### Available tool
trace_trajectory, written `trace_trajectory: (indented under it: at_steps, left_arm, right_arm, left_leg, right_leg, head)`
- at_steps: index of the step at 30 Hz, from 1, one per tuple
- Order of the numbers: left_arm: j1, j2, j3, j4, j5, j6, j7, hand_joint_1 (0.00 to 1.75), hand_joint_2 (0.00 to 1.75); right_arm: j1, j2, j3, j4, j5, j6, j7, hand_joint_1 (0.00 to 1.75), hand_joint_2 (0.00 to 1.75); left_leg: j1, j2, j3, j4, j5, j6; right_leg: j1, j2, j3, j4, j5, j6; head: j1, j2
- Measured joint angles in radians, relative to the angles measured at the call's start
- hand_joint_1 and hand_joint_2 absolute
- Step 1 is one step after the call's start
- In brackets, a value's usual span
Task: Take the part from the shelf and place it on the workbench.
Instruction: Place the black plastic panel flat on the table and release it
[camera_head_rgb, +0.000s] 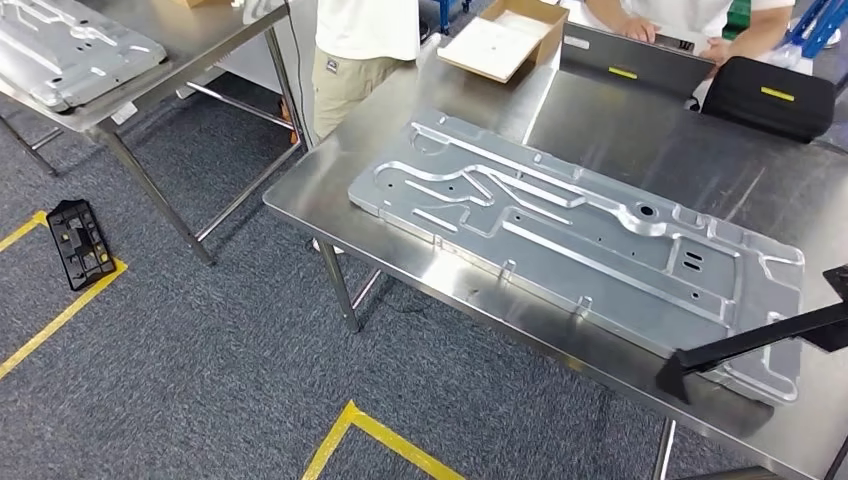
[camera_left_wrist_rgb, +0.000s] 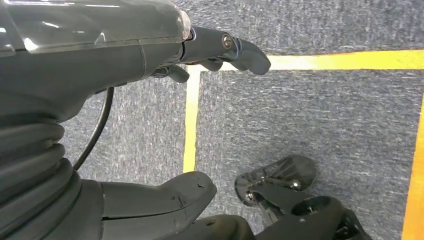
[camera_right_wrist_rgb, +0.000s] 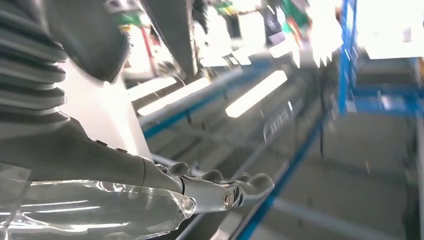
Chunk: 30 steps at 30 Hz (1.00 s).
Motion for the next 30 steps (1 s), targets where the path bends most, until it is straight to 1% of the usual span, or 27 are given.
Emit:
trace_trajectory:
  at_steps: [2, 3, 4, 5, 6, 7, 8, 9, 10, 11, 12, 13, 15, 16, 17, 18, 19, 21, 22, 23, 24, 25, 26, 27, 28, 29, 30]
  left_arm:
    - [0.000, 0.000, 0.002, 0.000, -0.003, 0.001, -0.001, 0.00, 1.75]
    - [-0.001, 0.000, 0.002, 0.000, -0.005, 0.002, -0.002, 0.00, 1.75]
    - [-0.002, 0.000, 0.003, 0.000, -0.006, 0.003, -0.002, 0.00, 1.75]
    - [-0.003, 0.001, 0.004, 0.000, -0.007, 0.005, -0.002, 0.00, 1.75]
    - [-0.003, 0.002, 0.005, 0.000, -0.008, 0.008, -0.002, 0.00, 1.75]
    - [-0.003, 0.004, 0.007, 0.000, -0.009, 0.010, -0.002, 0.00, 1.75]
    - [-0.003, 0.005, 0.009, 0.000, -0.010, 0.012, -0.002, 0.00, 1.75]
    - [-0.003, 0.006, 0.010, 0.000, -0.011, 0.014, -0.002, 0.00, 1.75]
    - [-0.005, 0.008, 0.011, 0.000, -0.012, 0.014, -0.002, 0.00, 1.75]
    - [-0.007, 0.009, 0.012, 0.000, -0.013, 0.014, -0.002, 0.00, 1.75]
    - [-0.009, 0.010, 0.013, 0.000, -0.013, 0.014, -0.002, 0.00, 1.75]
    - [-0.012, 0.011, 0.015, 0.000, -0.012, 0.014, -0.002, 0.00, 1.75]
    - [-0.014, 0.013, 0.020, 0.000, -0.010, 0.015, -0.001, 0.00, 1.75]
    - [-0.014, 0.015, 0.023, 0.000, -0.010, 0.015, -0.001, 0.00, 1.75]
    - [-0.014, 0.016, 0.025, 0.000, -0.009, 0.015, -0.001, 0.00, 1.75]
    - [-0.015, 0.018, 0.026, 0.000, -0.009, 0.015, -0.001, 0.00, 1.75]
    - [-0.015, 0.019, 0.027, 0.000, -0.009, 0.015, -0.001, 0.00, 1.75]
    - [-0.013, 0.018, 0.029, 0.000, -0.008, 0.014, -0.001, 0.00, 1.75]
    - [-0.012, 0.017, 0.030, 0.000, -0.008, 0.014, -0.001, 0.00, 1.75]
    - [-0.010, 0.017, 0.031, 0.000, -0.009, 0.014, -0.001, 0.00, 1.75]
    - [-0.010, 0.017, 0.032, 0.000, -0.009, 0.014, -0.001, 0.00, 1.75]
    - [-0.010, 0.017, 0.033, 0.000, -0.010, 0.014, -0.001, 0.00, 1.75]
    - [-0.010, 0.017, 0.033, 0.000, -0.012, 0.013, -0.001, 0.00, 1.75]
    - [-0.011, 0.017, 0.033, 0.000, -0.014, 0.013, -0.001, 0.00, 1.75]
    - [-0.011, 0.016, 0.033, 0.000, -0.016, 0.012, -0.001, 0.00, 1.75]
    - [-0.011, 0.015, 0.033, 0.000, -0.020, 0.011, -0.001, 0.00, 1.75]
    - [-0.010, 0.013, 0.033, 0.000, -0.024, 0.010, -0.001, 0.00, 1.75]
  right_arm:
    - [0.020, -0.009, 0.000, 0.009, 0.054, 0.096, 0.054, 0.00, 0.00]
    - [0.034, -0.017, 0.000, 0.017, 0.089, 0.140, 0.082, 0.00, 0.00]
    - [0.052, -0.027, 0.001, 0.027, 0.130, 0.177, 0.112, 0.00, 0.00]
    - [0.071, -0.037, 0.002, 0.040, 0.169, 0.212, 0.142, 0.00, 0.00]
    - [0.089, -0.046, 0.004, 0.054, 0.198, 0.253, 0.170, 0.00, 0.00]
    - [0.104, -0.054, 0.008, 0.070, 0.216, 0.303, 0.191, 0.00, 0.00]
    - [0.115, -0.061, 0.010, 0.083, 0.221, 0.357, 0.203, 0.00, 0.00]
    - [0.122, -0.071, 0.014, 0.095, 0.221, 0.410, 0.208, 0.00, 0.00]
    - [0.129, -0.082, 0.016, 0.108, 0.221, 0.452, 0.209, 0.00, 0.00]
    - [0.134, -0.094, 0.018, 0.120, 0.221, 0.481, 0.209, 0.00, 0.00]
    - [0.141, -0.105, 0.020, 0.133, 0.221, 0.502, 0.208, 0.00, 0.00]
    - [0.147, -0.112, 0.022, 0.144, 0.221, 0.513, 0.208, 0.00, 0.00]
    - [0.158, -0.118, 0.029, 0.160, 0.222, 0.518, 0.210, 0.00, 0.00]
    - [0.161, -0.120, 0.033, 0.165, 0.222, 0.514, 0.215, 0.00, 0.00]
    - [0.163, -0.122, 0.037, 0.167, 0.222, 0.508, 0.223, 0.00, 0.00]
    - [0.166, -0.124, 0.041, 0.169, 0.222, 0.498, 0.233, 0.00, 0.00]
    - [0.170, -0.126, 0.046, 0.169, 0.222, 0.484, 0.244, 0.00, 0.00]
    - [0.181, -0.131, 0.059, 0.169, 0.222, 0.443, 0.266, 0.00, 0.00]
    - [0.187, -0.133, 0.064, 0.169, 0.222, 0.422, 0.275, 0.00, 0.00]
    - [0.193, -0.134, 0.070, 0.169, 0.222, 0.403, 0.281, 0.00, 0.00]
    - [0.196, -0.135, 0.073, 0.169, 0.221, 0.389, 0.283, 0.00, 0.00]
    - [0.199, -0.136, 0.076, 0.169, 0.220, 0.376, 0.281, 0.00, 0.00]
    - [0.200, -0.136, 0.077, 0.168, 0.219, 0.356, 0.271, 0.00, 0.00]
    - [0.200, -0.135, 0.077, 0.166, 0.219, 0.327, 0.259, 0.00, 0.00]
    - [0.200, -0.133, 0.077, 0.163, 0.218, 0.273, 0.243, 0.00, 0.00]
    - [0.198, -0.130, 0.074, 0.156, 0.218, 0.199, 0.228, 0.00, 0.00]
    - [0.196, -0.125, 0.069, 0.147, 0.218, 0.119, 0.214, 0.00, 0.00]
  left_leg:
    - [0.003, 0.000, 0.005, -0.013, 0.009, 0.013]
    - [0.005, 0.000, 0.007, -0.020, 0.013, 0.019]
    - [0.006, -0.001, 0.008, -0.023, 0.015, 0.022]
    - [0.005, -0.001, 0.008, -0.024, 0.015, 0.025]
    - [0.004, -0.002, 0.007, -0.024, 0.015, 0.026]
    - [0.003, -0.002, 0.008, -0.023, 0.014, 0.026]
    - [0.003, -0.002, 0.010, -0.023, 0.012, 0.025]
    - [0.003, -0.001, 0.014, -0.022, 0.010, 0.024]
    - [0.003, -0.001, 0.019, -0.021, 0.007, 0.021]
    - [0.003, 0.000, 0.023, -0.020, 0.003, 0.017]
    - [0.002, 0.001, 0.025, -0.019, 0.000, 0.013]
    - [0.002, 0.001, 0.025, -0.019, -0.001, 0.008]
    - [0.001, 0.001, 0.022, -0.019, -0.003, -0.001]
    - [0.000, 0.002, 0.022, -0.018, -0.004, -0.006]
    - [-0.001, 0.003, 0.020, -0.011, -0.011, -0.012]
    - [-0.001, 0.003, 0.011, 0.011, -0.028, -0.017]
    - [0.000, 0.003, -0.008, 0.055, -0.057, -0.021]
    - [0.004, 0.003, -0.070, 0.190, -0.128, -0.027]
    - [0.006, 0.003, -0.097, 0.248, -0.150, -0.029]
    - [0.007, 0.003, -0.109, 0.276, -0.153, -0.029]
    - [0.008, 0.003, -0.103, 0.265, -0.136, -0.028]
    - [0.008, 0.003, -0.076, 0.212, -0.103, -0.026]
    - [0.008, 0.003, -0.038, 0.136, -0.067, -0.022]
    - [0.007, 0.003, -0.005, 0.068, -0.041, -0.018]
    - [0.005, 0.003, 0.019, 0.016, -0.023, -0.013]
    - [0.003, 0.002, 0.027, -0.007, -0.018, -0.009]
    - [0.000, 0.002, 0.026, -0.010, -0.017, -0.004]
  right_leg:
    - [-0.003, 0.000, -0.002, 0.011, -0.011, 0.010]
    - [-0.005, 0.000, -0.014, 0.039, -0.032, 0.014]
    - [-0.006, 0.000, -0.037, 0.090, -0.062, 0.017]
    - [-0.006, 0.001, -0.068, 0.153, -0.094, 0.019]
    - [-0.007, 0.001, -0.099, 0.216, -0.119, 0.022]
    - [-0.007, 0.001, -0.119, 0.256, -0.127, 0.024]
    - [-0.008, 0.001, -0.121, 0.258, -0.114, 0.025]
    - [-0.008, 0.000, -0.104, 0.220, -0.084, 0.025]
    - [-0.008, 0.000, -0.069, 0.151, -0.046, 0.023]
    - [-0.006, 0.000, -0.033, 0.081, -0.018, 0.020]
    - [-0.003, 0.001, -0.006, 0.026, 0.001, 0.015]
    - [0.000, 0.001, 0.008, -0.005, 0.008, 0.010]
    - [0.003, 0.002, 0.007, -0.011, 0.007, 0.000]
    - [-0.001, 0.003, 0.006, -0.012, 0.009, -0.005]
    - [-0.004, 0.003, 0.006, -0.014, 0.010, -0.010]
    - [-0.007, 0.003, 0.006, -0.017, 0.012, -0.015]
    - [-0.010, 0.002, 0.006, -0.019, 0.014, -0.019]
    - [-0.008, 0.000, 0.004, -0.019, 0.014, -0.024]
    - [-0.006, 0.000, 0.004, -0.018, 0.014, -0.024]
    - [-0.005, 0.000, 0.003, -0.018, 0.014, -0.025]
    - [-0.004, 0.000, 0.004, -0.017, 0.014, -0.025]
    - [-0.003, 0.000, 0.005, -0.016, 0.014, -0.024]
    - [-0.003, 0.001, 0.006, -0.015, 0.013, -0.023]
    - [-0.002, 0.001, 0.006, -0.013, 0.013, -0.021]
    - [-0.001, 0.002, 0.005, -0.011, 0.012, -0.017]
    - [0.000, 0.002, 0.003, -0.009, 0.012, -0.011]
    - [0.000, 0.003, 0.003, -0.009, 0.013, -0.004]
  head:
    - [0.000, 0.000]
    - [0.000, 0.000]
    - [0.000, 0.000]
    - [0.000, 0.000]
    - [0.000, 0.000]
    - [0.000, 0.000]
    - [0.000, 0.000]
    - [0.000, 0.000]
    - [0.000, 0.000]
    - [0.000, 0.000]
    - [0.000, 0.000]
    - [0.000, 0.000]
    - [0.000, 0.000]
    - [0.000, 0.000]
    - [0.000, 0.000]
    - [0.000, 0.000]
    - [0.000, 0.000]
    - [0.000, 0.000]
    - [0.000, 0.000]
    - [0.000, 0.000]
    - [0.000, 0.000]
    - [0.000, 0.000]
    - [0.000, 0.000]
    - [0.000, 0.000]
    - [0.000, 0.000]
    - [0.000, 0.000]
    - [0.000, 0.000]
